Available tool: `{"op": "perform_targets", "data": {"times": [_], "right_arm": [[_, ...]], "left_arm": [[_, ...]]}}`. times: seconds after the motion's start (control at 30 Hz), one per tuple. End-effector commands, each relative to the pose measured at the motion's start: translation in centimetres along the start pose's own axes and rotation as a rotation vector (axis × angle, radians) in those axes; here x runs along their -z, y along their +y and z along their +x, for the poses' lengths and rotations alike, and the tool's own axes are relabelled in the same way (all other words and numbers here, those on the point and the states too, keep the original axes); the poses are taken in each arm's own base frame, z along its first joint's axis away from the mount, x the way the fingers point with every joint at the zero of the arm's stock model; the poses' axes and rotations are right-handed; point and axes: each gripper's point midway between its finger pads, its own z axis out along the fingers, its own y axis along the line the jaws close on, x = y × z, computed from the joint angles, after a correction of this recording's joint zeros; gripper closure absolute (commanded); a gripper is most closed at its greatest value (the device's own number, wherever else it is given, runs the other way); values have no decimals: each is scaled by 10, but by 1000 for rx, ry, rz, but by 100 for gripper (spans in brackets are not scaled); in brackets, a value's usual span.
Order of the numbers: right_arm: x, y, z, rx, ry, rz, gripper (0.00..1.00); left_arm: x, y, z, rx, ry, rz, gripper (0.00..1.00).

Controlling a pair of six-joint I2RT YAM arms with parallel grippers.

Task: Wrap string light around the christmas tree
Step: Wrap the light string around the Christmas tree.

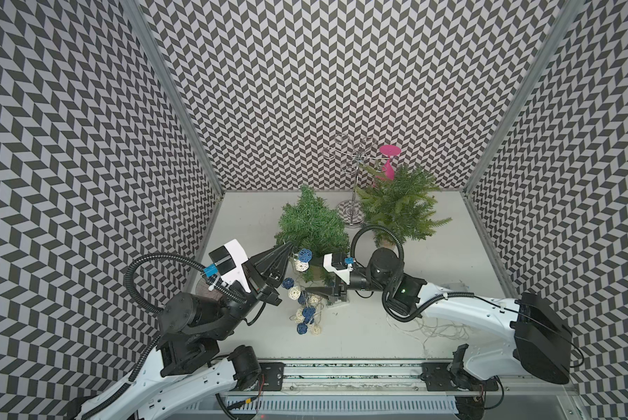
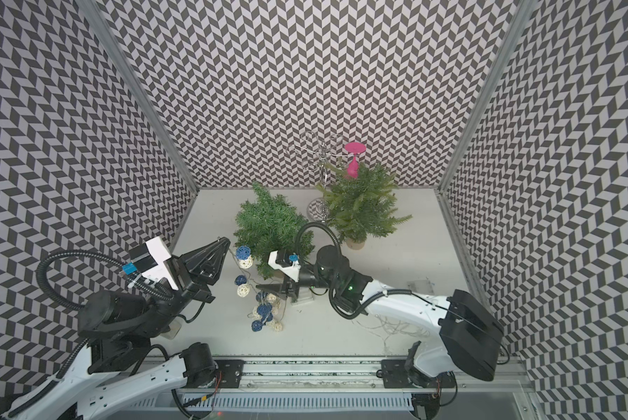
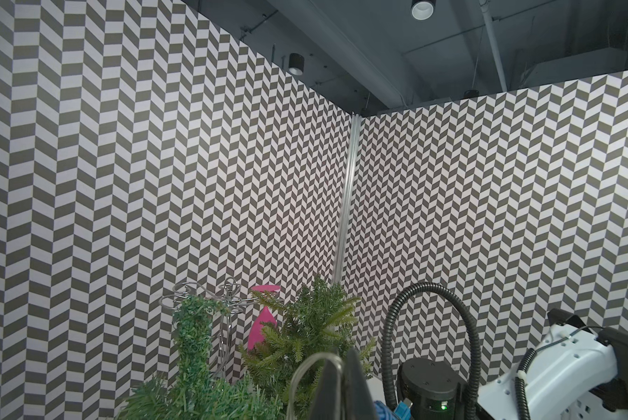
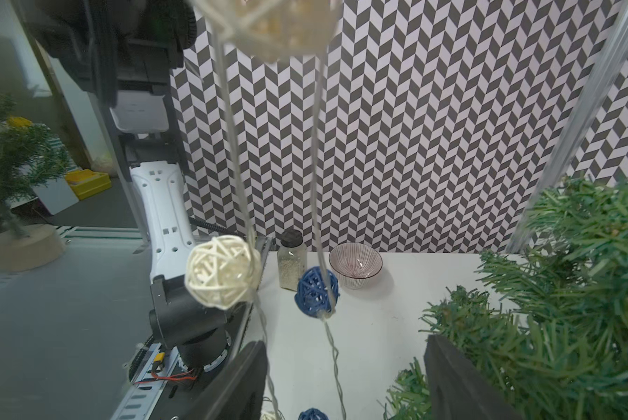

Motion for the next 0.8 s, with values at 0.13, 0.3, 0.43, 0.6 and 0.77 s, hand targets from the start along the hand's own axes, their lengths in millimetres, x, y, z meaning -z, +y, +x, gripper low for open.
{"op": "perform_targets", "data": {"times": [0.13, 0.3, 0.43, 0.6, 0.77], "right_arm": [[-19, 8, -27, 52, -87, -117, 39], [-22, 30, -23, 66, -107, -193, 39], [-29, 12, -25, 50, -119, -84, 62], [-16, -21, -36, 69, -126, 137, 86], [20, -44, -49, 83, -116, 349, 93]], "left_arm": [[-6, -13, 9, -8, 30, 74, 100], [-7, -16, 13, -9, 33, 92, 100], [-3, -17, 11, -9, 17, 100, 100], [1, -9, 10, -20, 24, 56, 100], [26, 23, 4, -15, -29, -104, 100]]}}
